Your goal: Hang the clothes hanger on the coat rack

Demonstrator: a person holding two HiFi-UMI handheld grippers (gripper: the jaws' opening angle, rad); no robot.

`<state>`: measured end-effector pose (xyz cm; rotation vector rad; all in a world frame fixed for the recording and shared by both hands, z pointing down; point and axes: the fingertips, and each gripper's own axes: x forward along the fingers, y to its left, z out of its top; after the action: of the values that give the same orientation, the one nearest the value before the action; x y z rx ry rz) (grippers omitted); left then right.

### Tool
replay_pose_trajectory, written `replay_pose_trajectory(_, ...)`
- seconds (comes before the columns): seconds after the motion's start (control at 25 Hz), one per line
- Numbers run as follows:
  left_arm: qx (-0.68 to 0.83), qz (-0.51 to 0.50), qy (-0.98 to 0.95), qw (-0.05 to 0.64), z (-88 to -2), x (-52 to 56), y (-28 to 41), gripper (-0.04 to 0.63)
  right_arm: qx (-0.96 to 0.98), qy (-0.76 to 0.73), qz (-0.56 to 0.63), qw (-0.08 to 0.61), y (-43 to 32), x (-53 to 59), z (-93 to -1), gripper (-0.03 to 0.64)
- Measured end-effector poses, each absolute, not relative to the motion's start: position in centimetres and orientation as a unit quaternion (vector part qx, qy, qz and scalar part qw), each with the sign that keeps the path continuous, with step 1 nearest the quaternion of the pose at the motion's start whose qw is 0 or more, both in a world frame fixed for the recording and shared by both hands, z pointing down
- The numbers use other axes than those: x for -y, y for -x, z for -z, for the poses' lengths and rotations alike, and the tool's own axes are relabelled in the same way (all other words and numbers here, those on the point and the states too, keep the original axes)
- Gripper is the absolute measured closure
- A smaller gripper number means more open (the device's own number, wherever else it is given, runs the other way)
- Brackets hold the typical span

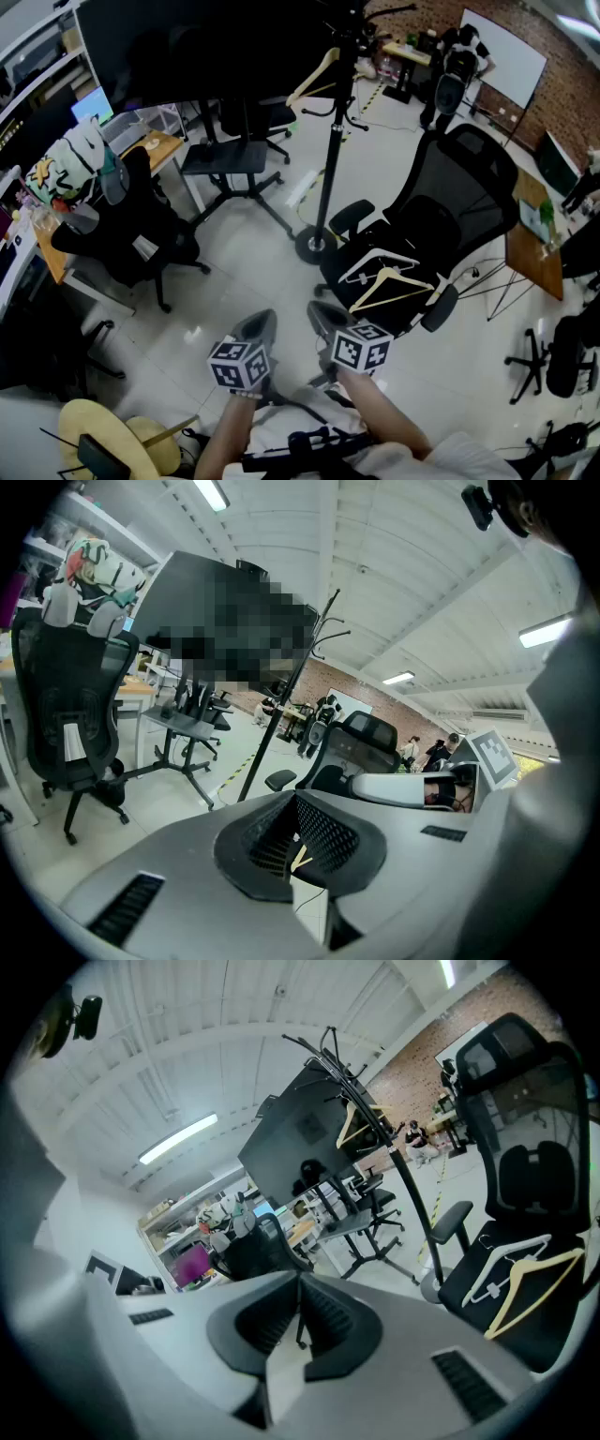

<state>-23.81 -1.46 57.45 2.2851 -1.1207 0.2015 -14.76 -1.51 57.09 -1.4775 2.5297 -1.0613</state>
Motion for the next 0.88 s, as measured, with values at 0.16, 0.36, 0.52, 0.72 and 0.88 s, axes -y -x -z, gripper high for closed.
replay_pose_trajectory(0.16,0.416,-0.078,-0.859,0.289,-57.5,1.2,22.4,0.604,-0.807,0.484,0.338,0.019,13.1,1.3,-57.0,0.589)
replay_pose_trajectory(0.36,0.405,-0.081,-0.864,0.288,-57.5,0.7,19.6,0.604,-0.801,0.494,0.336,0.039,10.1,0.8,-56.5,0.548)
replay_pose_trajectory(0.52,0.390,-0.088,-0.871,0.285,-57.4,0.1,16.3,0.604,-0.791,0.507,0.340,0.047,6.8,0.1,-56.6,0.483)
replay_pose_trajectory(0.72,0.366,-0.102,-0.881,0.281,-57.8,-1.3,11.8,0.604,-0.775,0.529,0.342,0.054,2.2,-1.2,-57.1,0.457)
replay_pose_trajectory(0.88,0.348,-0.114,-0.888,0.278,-58.4,-1.8,8.4,0.604,-0.758,0.548,0.348,0.063,-1.7,-2.8,-57.9,0.456)
